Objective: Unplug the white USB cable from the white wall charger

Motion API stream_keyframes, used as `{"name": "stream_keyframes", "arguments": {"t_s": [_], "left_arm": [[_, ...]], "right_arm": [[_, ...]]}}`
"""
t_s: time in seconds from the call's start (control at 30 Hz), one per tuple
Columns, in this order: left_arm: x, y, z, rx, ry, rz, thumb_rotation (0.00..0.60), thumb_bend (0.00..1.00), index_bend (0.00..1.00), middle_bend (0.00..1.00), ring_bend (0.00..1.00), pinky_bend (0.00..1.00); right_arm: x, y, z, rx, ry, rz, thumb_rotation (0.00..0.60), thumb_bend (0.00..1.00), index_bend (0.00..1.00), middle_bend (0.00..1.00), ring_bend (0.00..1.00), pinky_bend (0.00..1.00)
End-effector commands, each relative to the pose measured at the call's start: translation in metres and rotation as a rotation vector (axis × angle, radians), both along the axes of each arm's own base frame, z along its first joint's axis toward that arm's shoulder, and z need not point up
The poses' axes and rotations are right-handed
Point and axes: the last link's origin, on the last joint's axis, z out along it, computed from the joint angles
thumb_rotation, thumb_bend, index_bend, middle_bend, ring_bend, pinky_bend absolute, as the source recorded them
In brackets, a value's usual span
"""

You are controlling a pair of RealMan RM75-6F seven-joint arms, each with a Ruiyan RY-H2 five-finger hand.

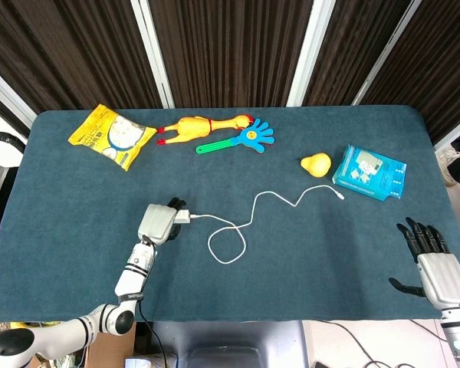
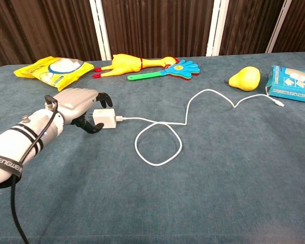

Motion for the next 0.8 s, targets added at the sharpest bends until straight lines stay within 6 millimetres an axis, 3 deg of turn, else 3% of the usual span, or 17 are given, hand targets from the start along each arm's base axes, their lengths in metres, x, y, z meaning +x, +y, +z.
{"name": "stream_keyframes", "arguments": {"t_s": [0.03, 0.47, 0.8], "left_arm": [[0.0006, 0.0025, -0.0031, 0.022, 0.025, -0.011, 0.600, 0.41, 0.30, 0.28, 1.00, 1.00], [-0.0084, 0.0074, -0.0071, 0.002, 0.022, 0.008, 0.600, 0.40, 0.38, 0.38, 1.00, 1.00], [-0.0009, 0.0056, -0.0091, 0.004, -0.046, -0.014, 0.600, 0.42, 0.55, 0.55, 1.00, 1.00]], "right_arm": [[0.0001, 0.0003, -0.0002, 0.002, 0.000, 0.000, 0.600, 0.25, 0.00, 0.00, 0.00, 0.00], [-0.0001, -0.0001, 0.0000, -0.006, 0.002, -0.003, 0.600, 0.25, 0.00, 0.00, 0.00, 0.00], [-0.0006, -0.0003, -0.0001, -0.007, 0.004, -0.005, 0.600, 0.25, 0.00, 0.00, 0.00, 0.00]]}}
